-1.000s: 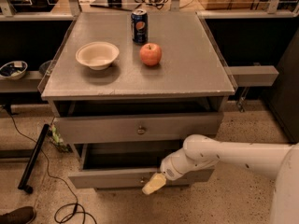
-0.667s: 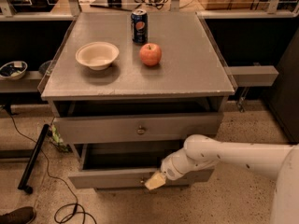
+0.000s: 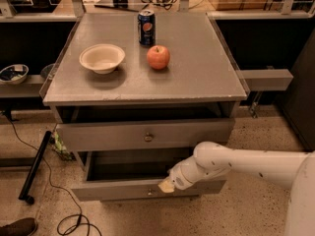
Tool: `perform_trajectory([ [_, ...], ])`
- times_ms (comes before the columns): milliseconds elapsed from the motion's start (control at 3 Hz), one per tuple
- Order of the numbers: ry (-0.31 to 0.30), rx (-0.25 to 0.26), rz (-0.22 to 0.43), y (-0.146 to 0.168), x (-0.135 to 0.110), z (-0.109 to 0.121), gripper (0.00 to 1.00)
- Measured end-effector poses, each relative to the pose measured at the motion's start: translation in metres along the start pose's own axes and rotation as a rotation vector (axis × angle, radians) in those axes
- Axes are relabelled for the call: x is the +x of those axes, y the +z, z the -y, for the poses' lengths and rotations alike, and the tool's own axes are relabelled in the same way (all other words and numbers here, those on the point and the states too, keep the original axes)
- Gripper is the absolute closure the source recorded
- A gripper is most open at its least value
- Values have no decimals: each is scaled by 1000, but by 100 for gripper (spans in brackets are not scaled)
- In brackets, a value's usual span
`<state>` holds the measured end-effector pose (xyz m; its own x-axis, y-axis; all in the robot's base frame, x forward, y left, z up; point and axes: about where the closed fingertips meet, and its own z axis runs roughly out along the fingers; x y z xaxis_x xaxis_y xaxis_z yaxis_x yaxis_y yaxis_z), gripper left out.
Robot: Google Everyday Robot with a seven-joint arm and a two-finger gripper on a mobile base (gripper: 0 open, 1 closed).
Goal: Open middle drawer
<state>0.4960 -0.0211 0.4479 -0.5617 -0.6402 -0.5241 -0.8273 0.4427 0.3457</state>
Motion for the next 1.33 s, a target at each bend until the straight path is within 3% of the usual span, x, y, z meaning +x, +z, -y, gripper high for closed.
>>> perform_trajectory([
  [333, 0, 0, 0, 0, 0, 0, 100],
  [1333, 0, -1, 0, -3, -7, 11, 100],
])
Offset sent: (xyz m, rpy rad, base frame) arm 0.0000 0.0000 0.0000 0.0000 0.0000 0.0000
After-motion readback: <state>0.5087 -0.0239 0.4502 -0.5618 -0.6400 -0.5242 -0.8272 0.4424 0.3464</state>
